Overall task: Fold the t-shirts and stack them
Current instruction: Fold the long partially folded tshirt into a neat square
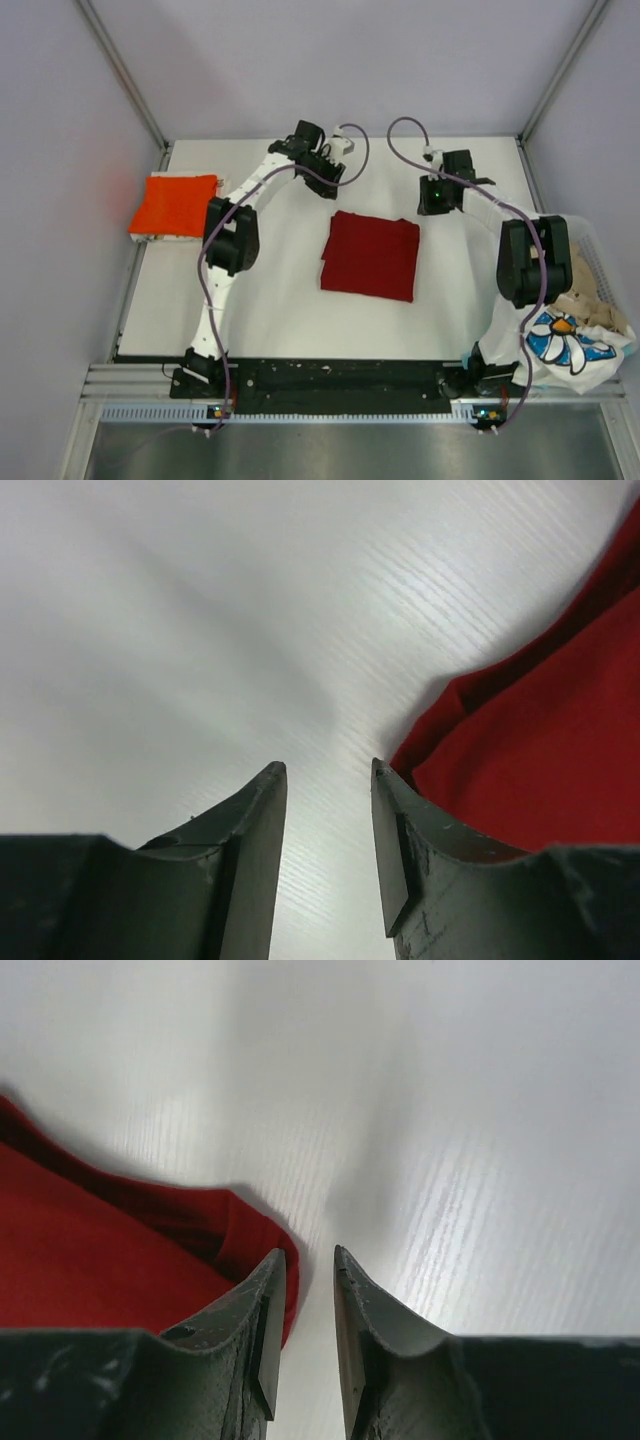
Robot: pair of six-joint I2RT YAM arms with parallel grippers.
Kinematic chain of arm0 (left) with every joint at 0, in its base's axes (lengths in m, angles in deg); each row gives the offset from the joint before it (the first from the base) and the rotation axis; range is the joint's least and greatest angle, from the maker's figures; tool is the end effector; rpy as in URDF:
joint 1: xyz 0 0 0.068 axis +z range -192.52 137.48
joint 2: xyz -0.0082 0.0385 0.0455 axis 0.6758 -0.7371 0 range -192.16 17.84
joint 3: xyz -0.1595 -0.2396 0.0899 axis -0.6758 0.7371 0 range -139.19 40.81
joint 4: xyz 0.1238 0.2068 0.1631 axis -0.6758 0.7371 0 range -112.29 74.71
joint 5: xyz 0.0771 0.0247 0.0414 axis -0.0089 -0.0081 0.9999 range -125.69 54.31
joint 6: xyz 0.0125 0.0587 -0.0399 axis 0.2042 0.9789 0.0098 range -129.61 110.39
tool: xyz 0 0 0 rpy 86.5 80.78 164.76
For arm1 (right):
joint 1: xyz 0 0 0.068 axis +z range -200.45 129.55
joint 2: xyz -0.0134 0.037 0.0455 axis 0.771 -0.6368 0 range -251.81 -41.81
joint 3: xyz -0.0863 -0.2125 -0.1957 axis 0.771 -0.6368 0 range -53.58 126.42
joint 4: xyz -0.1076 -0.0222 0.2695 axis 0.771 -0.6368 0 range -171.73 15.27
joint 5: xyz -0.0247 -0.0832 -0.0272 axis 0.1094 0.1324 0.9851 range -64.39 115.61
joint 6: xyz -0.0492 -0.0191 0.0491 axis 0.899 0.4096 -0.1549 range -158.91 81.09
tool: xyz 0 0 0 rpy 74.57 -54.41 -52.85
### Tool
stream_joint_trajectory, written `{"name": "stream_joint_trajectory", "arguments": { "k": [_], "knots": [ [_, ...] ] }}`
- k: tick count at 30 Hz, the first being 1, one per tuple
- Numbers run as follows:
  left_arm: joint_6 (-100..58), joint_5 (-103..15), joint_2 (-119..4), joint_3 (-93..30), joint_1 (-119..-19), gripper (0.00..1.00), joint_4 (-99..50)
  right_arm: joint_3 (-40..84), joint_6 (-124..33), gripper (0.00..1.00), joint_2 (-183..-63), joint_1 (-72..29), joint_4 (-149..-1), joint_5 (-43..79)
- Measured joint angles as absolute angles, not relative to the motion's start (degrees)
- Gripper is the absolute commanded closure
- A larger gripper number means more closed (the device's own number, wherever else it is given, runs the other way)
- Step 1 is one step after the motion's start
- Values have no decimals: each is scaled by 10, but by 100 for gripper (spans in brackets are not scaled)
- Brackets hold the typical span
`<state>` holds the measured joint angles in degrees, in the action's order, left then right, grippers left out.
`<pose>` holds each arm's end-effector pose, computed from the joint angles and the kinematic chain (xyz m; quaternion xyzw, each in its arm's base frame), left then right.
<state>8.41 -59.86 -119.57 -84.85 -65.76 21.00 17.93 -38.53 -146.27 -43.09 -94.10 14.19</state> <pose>0.5348 -0.2562 0.2095 0.3875 0.8507 -0.2128 0.2844 0.4337 0.0679 0.1929 -0.0956 0.9374 0.1135 0.3149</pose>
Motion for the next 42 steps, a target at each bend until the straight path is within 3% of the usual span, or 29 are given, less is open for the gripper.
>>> {"name": "stream_joint_trajectory", "arguments": {
  "k": [3, 9, 14, 20, 26, 32, 37, 42],
  "knots": [
    [81, -591, -1182, -828, -657, 65, 201, 192, -406, 74, -1447, -431, -952, 159],
    [86, -640, -1061, -666, -673, 85, 196, 113, -462, 95, -1328, -426, -959, 139],
    [82, -713, -1050, -652, -713, 88, 194, 80, -507, 100, -1338, -423, -967, 71],
    [44, -715, -1151, -732, -708, 86, 195, 122, -526, 100, -1445, -424, -983, 60],
    [-36, -689, -1202, -758, -666, 79, 177, 216, -541, 93, -1515, -424, -980, 68],
    [-56, -645, -1206, -797, -647, 66, 164, 243, -550, 80, -1556, -425, -985, 80],
    [-70, -628, -1190, -778, -642, 56, 150, 244, -545, 63, -1533, -425, -1004, 106],
    [-96, -631, -1102, -666, -640, 49, 134, 199, -534, 52, -1437, -427, -1008, 126]
  ]
}}
